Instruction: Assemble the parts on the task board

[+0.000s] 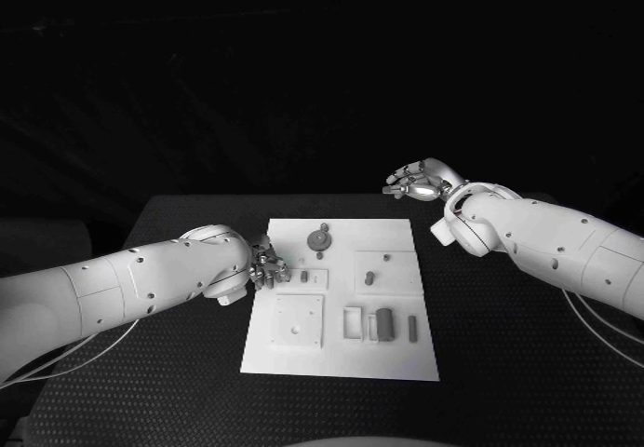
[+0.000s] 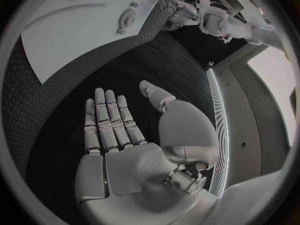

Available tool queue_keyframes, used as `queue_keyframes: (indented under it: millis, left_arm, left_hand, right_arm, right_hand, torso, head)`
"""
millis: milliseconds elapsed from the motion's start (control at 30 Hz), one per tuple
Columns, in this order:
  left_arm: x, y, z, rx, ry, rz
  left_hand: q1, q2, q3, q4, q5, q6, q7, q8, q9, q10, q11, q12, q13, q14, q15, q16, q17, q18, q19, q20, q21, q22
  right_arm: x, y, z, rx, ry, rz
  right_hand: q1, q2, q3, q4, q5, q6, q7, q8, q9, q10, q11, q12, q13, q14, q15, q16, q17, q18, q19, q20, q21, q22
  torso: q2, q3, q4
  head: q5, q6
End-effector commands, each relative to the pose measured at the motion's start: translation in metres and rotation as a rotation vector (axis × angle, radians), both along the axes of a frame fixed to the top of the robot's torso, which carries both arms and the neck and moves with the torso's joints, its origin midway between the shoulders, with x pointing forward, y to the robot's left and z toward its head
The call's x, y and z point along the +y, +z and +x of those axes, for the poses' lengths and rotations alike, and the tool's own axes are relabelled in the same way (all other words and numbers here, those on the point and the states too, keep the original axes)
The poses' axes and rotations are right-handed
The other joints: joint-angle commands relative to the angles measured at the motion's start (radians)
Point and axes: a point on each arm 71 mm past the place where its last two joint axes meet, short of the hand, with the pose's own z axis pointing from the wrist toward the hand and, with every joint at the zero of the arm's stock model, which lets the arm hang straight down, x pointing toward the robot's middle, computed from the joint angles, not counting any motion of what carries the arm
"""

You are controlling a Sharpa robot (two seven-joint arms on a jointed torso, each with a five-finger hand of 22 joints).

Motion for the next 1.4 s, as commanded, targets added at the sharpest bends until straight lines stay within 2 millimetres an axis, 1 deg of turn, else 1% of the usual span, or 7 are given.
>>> queue_keyframes:
  millis: [33, 500, 833, 933, 967, 1267, 1400]
  left_arm:
    - [0.0009, -0.0038, -0.0024, 0.031, -0.011, 0.010]
    - [0.0001, -0.0038, -0.0021, 0.030, -0.014, 0.011]
    - [-0.0035, -0.0031, 0.0023, 0.006, -0.013, 0.037]
    - [-0.0047, -0.0028, 0.0041, -0.001, -0.007, 0.037]
    - [-0.0048, -0.0027, 0.0045, -0.003, -0.006, 0.037]
    - [-0.0050, -0.0030, 0.0049, 0.003, -0.010, 0.040]
    - [-0.0061, -0.0038, 0.0043, 0.016, -0.021, 0.047]
  left_hand:
    - [0.011, 0.010, 0.004, 0.002, 0.003, 0.016, -0.010, 0.004, 0.004, 0.008, -0.002, -0.001, 0.001, 0.010, 0.000, 0.006, 0.002, -0.007, 0.006, -0.001, 0.005, 0.016]
    - [0.015, 0.010, 0.002, 0.001, 0.011, 0.018, -0.012, 0.009, 0.009, 0.011, -0.004, 0.003, 0.007, 0.011, -0.002, 0.010, 0.007, -0.007, 0.008, -0.003, 0.007, 0.021]
    - [0.014, 0.007, -0.001, 0.003, 0.018, 0.018, -0.013, 0.011, 0.013, 0.011, -0.004, 0.005, 0.010, 0.012, -0.003, 0.012, 0.010, -0.008, 0.010, -0.004, 0.009, 0.023]
    - [-0.020, 0.032, -0.016, 0.005, -0.011, 0.025, -0.017, 0.021, 0.025, 0.016, -0.009, 0.014, 0.020, 0.017, -0.006, 0.019, 0.018, -0.009, 0.014, -0.007, 0.012, 0.023]
    - [-0.024, 0.035, -0.018, 0.004, -0.013, 0.025, -0.018, 0.022, 0.027, 0.016, -0.009, 0.015, 0.022, 0.017, -0.007, 0.020, 0.019, -0.009, 0.015, -0.008, 0.013, 0.023]
    - [-0.028, 0.041, -0.017, 0.002, -0.015, 0.021, -0.018, 0.022, 0.032, 0.012, -0.009, 0.018, 0.025, 0.014, -0.008, 0.021, 0.021, -0.009, 0.013, -0.009, 0.013, 0.023]
    - [-0.024, 0.041, -0.014, 0.001, -0.013, 0.020, -0.018, 0.022, 0.034, 0.010, -0.009, 0.019, 0.026, 0.013, -0.009, 0.022, 0.022, -0.009, 0.012, -0.010, 0.014, 0.024]
  right_arm:
    - [0.0017, -0.0004, -0.0005, 0.004, 0.020, 0.002]
    - [0.0011, -0.0011, -0.0006, 0.006, 0.019, 0.001]
    - [0.0013, -0.0011, -0.0007, 0.006, 0.020, 0.002]
    - [0.0018, -0.0011, -0.0008, 0.006, 0.021, 0.002]
    - [0.0021, -0.0011, -0.0008, 0.006, 0.021, 0.002]
    - [0.0006, -0.0012, -0.0008, 0.007, 0.019, 0.001]
    - [0.0010, -0.0012, -0.0008, 0.008, 0.020, 0.001]
  right_hand:
    - [0.001, 0.006, -0.005, 0.001, -0.004, -0.006, 0.026, 0.004, -0.002, 0.009, 0.001, -0.004, -0.001, 0.004, 0.004, -0.002, -0.002, -0.014, -0.007, 0.000, -0.005, 0.002]
    - [0.002, 0.007, -0.005, 0.001, -0.004, -0.007, 0.026, 0.004, -0.004, 0.010, 0.001, -0.006, -0.002, 0.004, 0.004, -0.002, -0.004, -0.014, -0.007, 0.000, -0.007, 0.003]
    - [0.002, 0.007, -0.006, 0.001, -0.004, -0.007, 0.026, 0.005, -0.004, 0.010, 0.002, -0.007, -0.002, 0.004, 0.004, -0.002, -0.005, -0.015, -0.007, 0.000, -0.008, 0.004]
    - [0.002, 0.007, -0.006, 0.001, -0.004, -0.007, 0.026, 0.005, -0.005, 0.010, 0.002, -0.008, -0.002, 0.004, 0.004, -0.002, -0.005, -0.015, -0.007, 0.000, -0.009, 0.004]
    - [0.002, 0.007, -0.006, 0.001, -0.004, -0.007, 0.026, 0.005, -0.005, 0.010, 0.002, -0.008, -0.002, 0.004, 0.004, -0.002, -0.005, -0.015, -0.007, 0.000, -0.009, 0.004]
    - [0.002, 0.007, -0.006, 0.001, -0.004, -0.007, 0.026, 0.005, -0.006, 0.011, 0.001, -0.009, -0.002, 0.003, 0.004, -0.003, -0.006, -0.015, -0.007, 0.000, -0.010, 0.005]
    - [0.002, 0.006, -0.006, 0.001, -0.004, -0.007, 0.027, 0.005, -0.006, 0.011, 0.001, -0.009, -0.002, 0.003, 0.004, -0.003, -0.007, -0.015, -0.007, 0.000, -0.010, 0.005]
  torso:
    - [0.000, 0.0002, -0.0001]
    - [0.000, -0.0007, 0.0005]
    - [0.000, 0.0005, -0.0001]
    - [0.000, 0.0010, -0.0002]
    - [0.000, 0.0011, -0.0002]
    - [0.000, 0.0018, -0.0002]
    - [0.000, 0.0008, 0.0002]
  head:
    - [-0.001, -0.002]
    - [-0.002, -0.004]
    - [0.000, -0.006]
    - [0.001, -0.007]
    - [0.001, -0.008]
    - [-0.001, -0.008]
    - [-0.001, -0.008]
